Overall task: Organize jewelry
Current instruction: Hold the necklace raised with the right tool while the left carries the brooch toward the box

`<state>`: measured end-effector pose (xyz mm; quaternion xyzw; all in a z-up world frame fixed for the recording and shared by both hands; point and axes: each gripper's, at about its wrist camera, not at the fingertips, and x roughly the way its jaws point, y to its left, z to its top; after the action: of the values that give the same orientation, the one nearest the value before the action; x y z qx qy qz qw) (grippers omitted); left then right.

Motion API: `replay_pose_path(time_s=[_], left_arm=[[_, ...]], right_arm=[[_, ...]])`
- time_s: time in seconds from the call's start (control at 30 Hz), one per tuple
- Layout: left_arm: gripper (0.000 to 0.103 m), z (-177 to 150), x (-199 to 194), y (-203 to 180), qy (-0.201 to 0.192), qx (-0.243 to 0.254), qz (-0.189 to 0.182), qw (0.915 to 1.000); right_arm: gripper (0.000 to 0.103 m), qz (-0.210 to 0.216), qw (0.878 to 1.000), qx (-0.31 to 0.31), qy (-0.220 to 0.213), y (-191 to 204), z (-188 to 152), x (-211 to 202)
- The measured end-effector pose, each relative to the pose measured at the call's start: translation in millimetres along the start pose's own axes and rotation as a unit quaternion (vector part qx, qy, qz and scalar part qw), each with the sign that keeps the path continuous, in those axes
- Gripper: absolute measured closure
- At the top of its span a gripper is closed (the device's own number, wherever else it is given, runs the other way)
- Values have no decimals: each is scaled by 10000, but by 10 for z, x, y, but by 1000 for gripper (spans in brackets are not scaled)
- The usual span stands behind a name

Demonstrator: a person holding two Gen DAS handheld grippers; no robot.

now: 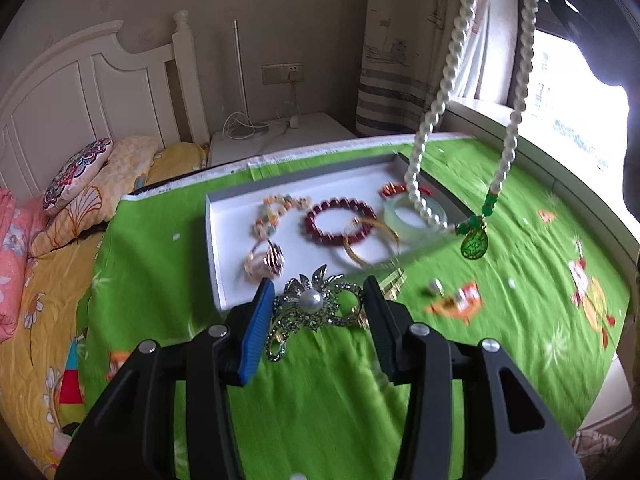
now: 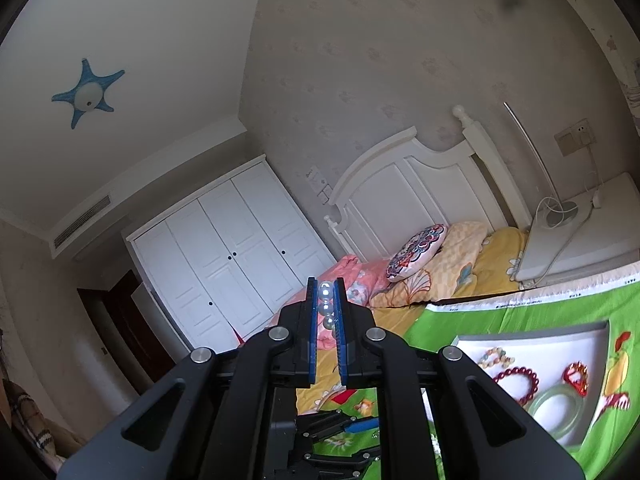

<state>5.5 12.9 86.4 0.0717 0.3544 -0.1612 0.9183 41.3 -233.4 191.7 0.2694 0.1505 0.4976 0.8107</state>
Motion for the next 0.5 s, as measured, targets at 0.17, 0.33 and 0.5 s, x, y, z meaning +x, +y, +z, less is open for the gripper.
replay_pose_path(time_s=[0.17, 0.33, 0.5], left_arm=[[58, 213, 162, 102, -18, -105, -29, 9999], [58, 309, 406, 193, -10, -442, -102, 9990], [58, 290, 690, 250, 72, -784, -101, 9968]], right_arm=[[92, -15, 10000, 13, 75, -153, 135, 175], [92, 10, 9998, 63, 195, -333, 211, 451], [92, 7, 9992, 87, 391, -452, 214, 826]])
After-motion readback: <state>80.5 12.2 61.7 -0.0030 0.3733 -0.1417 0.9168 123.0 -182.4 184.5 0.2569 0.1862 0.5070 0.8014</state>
